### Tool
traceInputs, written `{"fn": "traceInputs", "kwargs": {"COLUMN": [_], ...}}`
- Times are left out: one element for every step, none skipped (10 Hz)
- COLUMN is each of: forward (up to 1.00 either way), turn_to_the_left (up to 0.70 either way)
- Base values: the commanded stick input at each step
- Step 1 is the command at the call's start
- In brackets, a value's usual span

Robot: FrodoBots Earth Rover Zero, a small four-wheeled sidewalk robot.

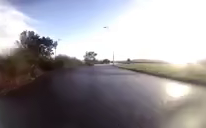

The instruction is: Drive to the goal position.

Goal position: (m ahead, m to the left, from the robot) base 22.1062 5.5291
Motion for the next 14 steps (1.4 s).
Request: {"fn": "traceInputs", "kwargs": {"forward": [0.45,0.45,0.45,0.45,0.45,0.45,0.45,0.45,0.45,0.45,0.45,0.45,0.45,0.45], "turn_to_the_left": [0.00,0.00,0.00,0.18,0.27,0.27,0.27,0.27,0.27,0.27,0.27,0.27,0.27,0.15]}}
